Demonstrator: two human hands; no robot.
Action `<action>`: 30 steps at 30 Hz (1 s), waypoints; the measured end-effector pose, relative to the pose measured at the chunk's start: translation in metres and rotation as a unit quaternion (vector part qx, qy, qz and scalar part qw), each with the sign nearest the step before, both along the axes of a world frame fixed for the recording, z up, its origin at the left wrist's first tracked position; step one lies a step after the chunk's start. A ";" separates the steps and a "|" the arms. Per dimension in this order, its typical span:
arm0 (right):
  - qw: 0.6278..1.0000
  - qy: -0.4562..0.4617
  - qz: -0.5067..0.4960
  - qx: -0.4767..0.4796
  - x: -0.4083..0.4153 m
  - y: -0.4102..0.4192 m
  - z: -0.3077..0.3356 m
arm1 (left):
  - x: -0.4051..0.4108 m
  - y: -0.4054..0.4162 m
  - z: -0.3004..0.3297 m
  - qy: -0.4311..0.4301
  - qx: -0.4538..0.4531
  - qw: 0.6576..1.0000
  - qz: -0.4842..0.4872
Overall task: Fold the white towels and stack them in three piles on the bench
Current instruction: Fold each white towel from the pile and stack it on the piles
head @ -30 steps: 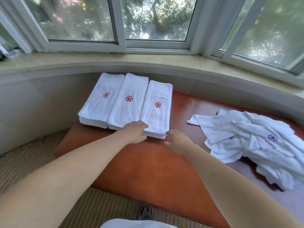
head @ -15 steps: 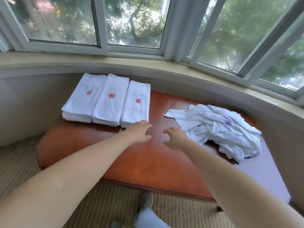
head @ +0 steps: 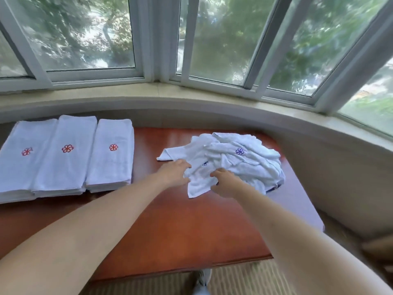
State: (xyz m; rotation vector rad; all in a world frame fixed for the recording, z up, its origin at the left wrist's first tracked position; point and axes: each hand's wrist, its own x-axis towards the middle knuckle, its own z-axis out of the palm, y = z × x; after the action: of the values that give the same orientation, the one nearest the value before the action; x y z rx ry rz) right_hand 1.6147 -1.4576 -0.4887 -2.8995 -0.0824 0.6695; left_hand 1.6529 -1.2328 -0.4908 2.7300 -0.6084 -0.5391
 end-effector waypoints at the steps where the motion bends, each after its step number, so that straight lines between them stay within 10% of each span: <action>1: 1.000 0.003 -0.005 0.005 0.010 -0.020 -0.004 | 0.011 -0.018 -0.006 0.006 0.004 1.000 -0.002; 13: 0.996 0.083 -0.032 0.027 0.139 -0.200 -0.083 | 0.130 -0.193 -0.083 0.091 0.019 0.996 0.009; 30: 0.995 -0.034 -0.078 0.052 0.250 -0.241 -0.160 | 0.247 -0.270 -0.139 0.075 0.122 0.984 0.108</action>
State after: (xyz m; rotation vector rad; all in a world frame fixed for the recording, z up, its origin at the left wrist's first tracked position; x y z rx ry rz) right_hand 1.8648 -1.6983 -0.6487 -2.7925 0.0982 0.5230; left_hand 1.8996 -1.5026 -0.6294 2.8974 -0.2155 -0.8019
